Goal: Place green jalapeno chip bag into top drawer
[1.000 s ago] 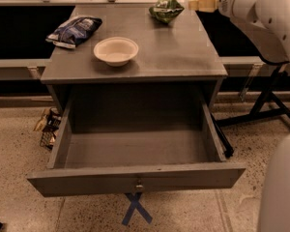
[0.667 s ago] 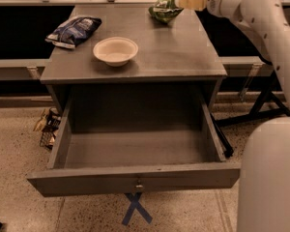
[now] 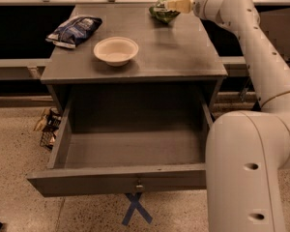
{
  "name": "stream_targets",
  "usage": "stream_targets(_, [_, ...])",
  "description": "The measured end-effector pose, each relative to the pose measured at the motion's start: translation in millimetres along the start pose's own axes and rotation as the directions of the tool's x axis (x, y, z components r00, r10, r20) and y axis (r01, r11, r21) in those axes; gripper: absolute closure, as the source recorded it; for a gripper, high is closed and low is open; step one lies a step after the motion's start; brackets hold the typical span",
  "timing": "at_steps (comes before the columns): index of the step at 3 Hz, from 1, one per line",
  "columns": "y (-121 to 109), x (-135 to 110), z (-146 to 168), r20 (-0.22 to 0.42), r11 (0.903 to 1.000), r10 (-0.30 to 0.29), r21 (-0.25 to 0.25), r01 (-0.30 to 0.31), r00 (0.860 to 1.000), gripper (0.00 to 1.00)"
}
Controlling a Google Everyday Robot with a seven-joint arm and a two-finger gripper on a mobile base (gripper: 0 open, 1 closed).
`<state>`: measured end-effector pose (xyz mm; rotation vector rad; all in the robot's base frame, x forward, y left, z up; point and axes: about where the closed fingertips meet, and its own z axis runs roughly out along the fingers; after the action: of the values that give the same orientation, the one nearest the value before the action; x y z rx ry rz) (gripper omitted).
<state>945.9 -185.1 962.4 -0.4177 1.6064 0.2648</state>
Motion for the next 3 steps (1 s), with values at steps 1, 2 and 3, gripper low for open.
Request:
stream_targets(1, [-5, 21, 9, -0.041, 0.9998, 0.015, 0.011, -0.014, 0.999, 0.0])
stream_targets(2, [-6, 34, 22, -0.056, 0.9998, 0.015, 0.012, -0.014, 0.998, 0.0])
stream_targets(3, [0, 30, 30, -0.051, 0.9999, -0.01, 0.002, 0.011, 0.999, 0.0])
